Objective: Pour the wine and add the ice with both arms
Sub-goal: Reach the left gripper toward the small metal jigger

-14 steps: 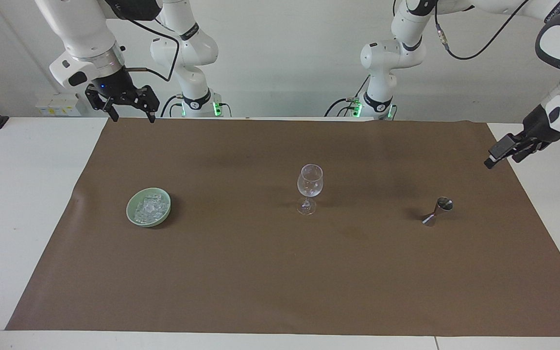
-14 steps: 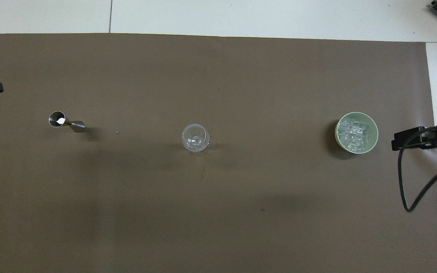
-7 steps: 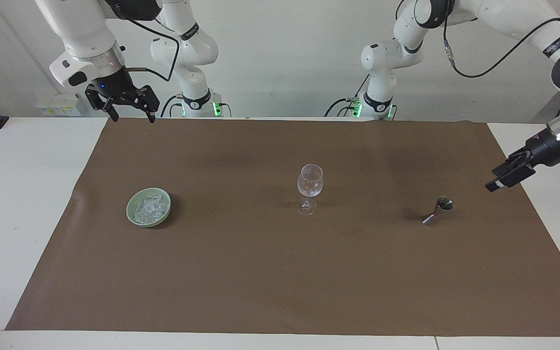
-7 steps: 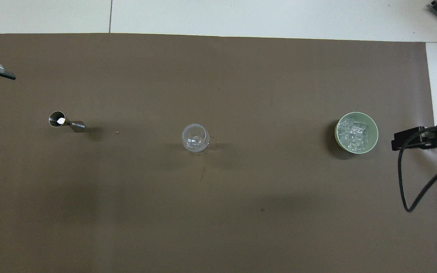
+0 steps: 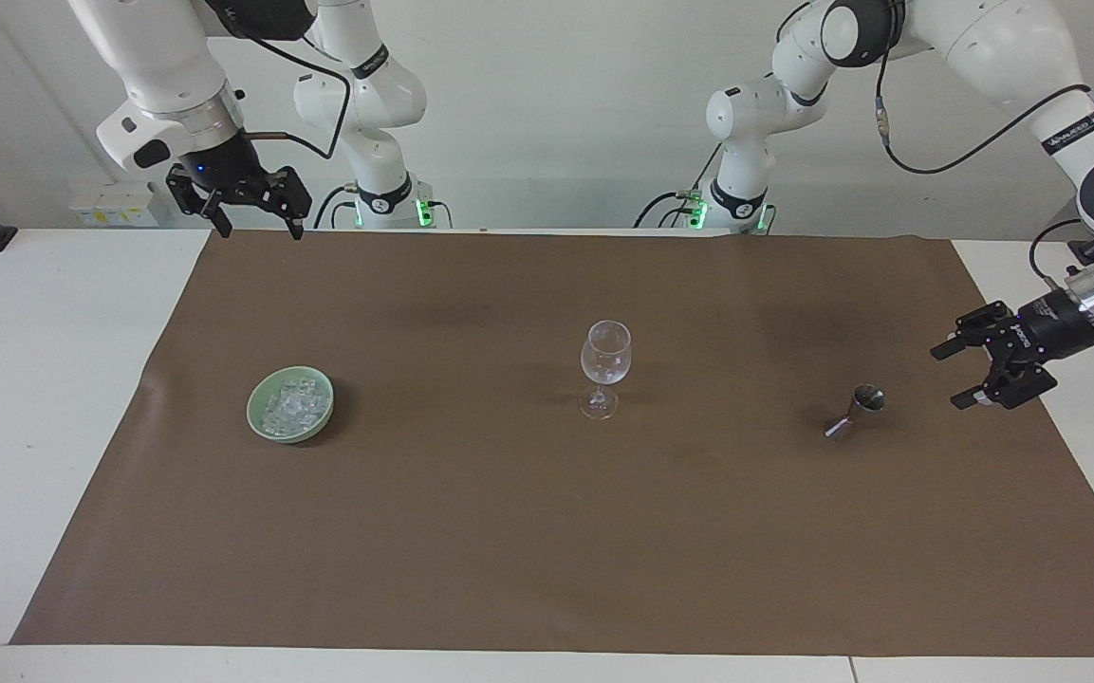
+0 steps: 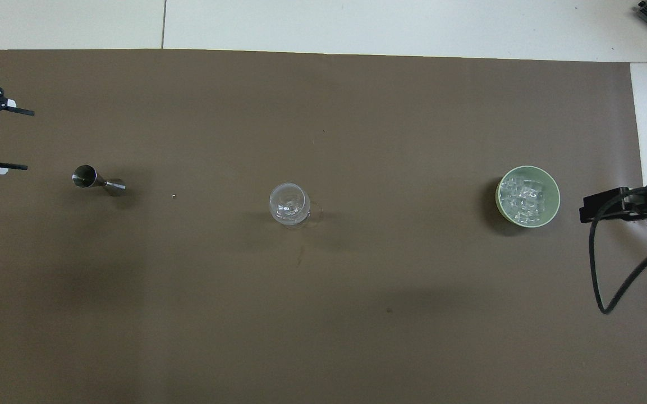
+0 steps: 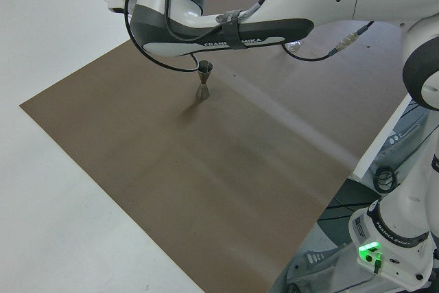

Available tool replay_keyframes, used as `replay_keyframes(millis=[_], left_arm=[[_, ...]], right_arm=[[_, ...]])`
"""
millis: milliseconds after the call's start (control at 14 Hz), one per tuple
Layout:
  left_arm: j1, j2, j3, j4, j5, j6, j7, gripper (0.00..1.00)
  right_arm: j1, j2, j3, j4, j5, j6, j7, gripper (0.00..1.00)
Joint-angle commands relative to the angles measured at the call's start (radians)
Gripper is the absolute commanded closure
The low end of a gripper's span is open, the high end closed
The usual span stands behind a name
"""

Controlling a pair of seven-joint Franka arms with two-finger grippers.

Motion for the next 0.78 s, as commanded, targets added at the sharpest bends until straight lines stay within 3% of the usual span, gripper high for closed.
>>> replay_keyframes(millis=[0,356,712], left_arm=[[0.035,0.021,-0.010,-0.066,-0.101,0.079,-0.056,0.00],[0.084,0.018,-0.010,-0.249,-0.267,0.188,-0.054,0.00],[0.102,-0.025,-0.010,-0.420,-0.331,0.253,-0.037,0.00]], right_arm=[[-0.005,-0.009,0.000,-0.001,0.007,-0.012,-0.029,0.00],[-0.005,-0.009,0.002,-0.001,0.007,-0.012,-0.029,0.00],[-0.005,-0.009,0.002,-0.001,0.007,-0.012,-0.029,0.00]])
